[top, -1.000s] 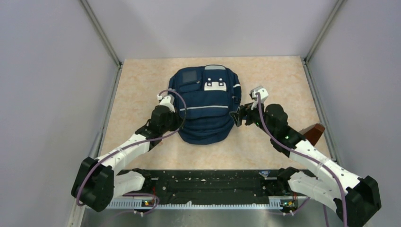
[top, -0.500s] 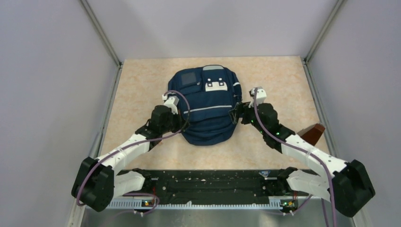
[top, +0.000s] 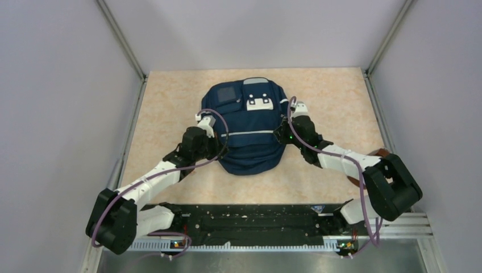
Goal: Pack the student bag
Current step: Zip the student bag at the center of the board.
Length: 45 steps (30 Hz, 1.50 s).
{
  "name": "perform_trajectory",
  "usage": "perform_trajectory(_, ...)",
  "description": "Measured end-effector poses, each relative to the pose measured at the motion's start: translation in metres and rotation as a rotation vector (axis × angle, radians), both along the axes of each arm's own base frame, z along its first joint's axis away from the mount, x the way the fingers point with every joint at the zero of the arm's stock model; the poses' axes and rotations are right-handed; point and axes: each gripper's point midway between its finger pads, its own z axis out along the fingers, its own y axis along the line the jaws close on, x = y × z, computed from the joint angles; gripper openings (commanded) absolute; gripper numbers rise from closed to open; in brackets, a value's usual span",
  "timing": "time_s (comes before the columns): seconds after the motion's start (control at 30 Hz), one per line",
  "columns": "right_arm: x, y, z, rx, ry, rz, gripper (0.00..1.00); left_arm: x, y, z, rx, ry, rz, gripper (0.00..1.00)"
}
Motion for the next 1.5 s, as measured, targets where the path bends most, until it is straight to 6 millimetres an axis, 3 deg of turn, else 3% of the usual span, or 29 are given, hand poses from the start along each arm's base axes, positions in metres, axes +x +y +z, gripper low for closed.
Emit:
perform_trajectory(0.23,-0.002,0.01,-0.008,0.061,0.017,0.021,0.0,-0.007,-0.015,-0.008,-0.008,0.041,0.018,0.0)
perform_trajectory(0.4,-0.011,0.02,-0.011,0.082,-0.01,0.001,0.0,-0.018,-0.05,-0.008,-0.023,0.061,-0.028,0.0)
perform_trajectory(0.57,-0.02,0.036,-0.009,0.089,-0.04,-0.017,0.0,-0.015,-0.084,0.002,-0.049,0.041,-0.049,0.0)
perform_trajectory(0.7,-0.021,0.039,-0.008,0.088,-0.053,-0.038,0.01,-0.013,-0.107,-0.007,-0.071,0.063,-0.065,0.0)
perform_trajectory(0.73,-0.02,0.038,-0.009,0.085,-0.055,-0.045,0.05,-0.012,-0.113,-0.009,-0.075,0.071,-0.072,0.0)
perform_trajectory(0.8,-0.02,0.034,-0.009,0.069,-0.058,-0.057,0.18,-0.01,-0.121,-0.011,-0.081,0.075,-0.082,0.1)
perform_trajectory(0.87,-0.021,0.03,-0.005,0.052,-0.068,-0.064,0.31,-0.01,-0.125,-0.009,-0.088,0.073,-0.091,0.3)
perform_trajectory(0.93,-0.024,0.027,0.004,0.035,-0.086,-0.055,0.45,-0.011,-0.127,-0.005,-0.096,0.06,-0.105,0.47)
perform_trajectory(1.0,-0.031,0.026,0.018,0.029,-0.111,-0.032,0.52,-0.013,-0.129,0.005,-0.111,0.039,-0.119,0.59)
perform_trajectory(1.1,-0.042,0.023,0.042,0.028,-0.163,0.013,0.55,-0.019,-0.123,0.025,-0.127,-0.01,-0.123,0.67)
perform_trajectory(1.2,-0.053,0.019,0.057,0.037,-0.197,0.054,0.55,-0.022,-0.105,0.045,-0.132,-0.064,-0.077,0.71)
perform_trajectory(1.33,-0.073,0.019,0.052,0.029,-0.189,0.119,0.56,-0.025,-0.073,0.049,-0.089,-0.095,-0.004,0.77)
perform_trajectory(1.5,-0.101,0.041,0.04,-0.005,-0.169,0.24,0.55,-0.016,-0.025,0.037,-0.045,-0.071,0.109,0.78)
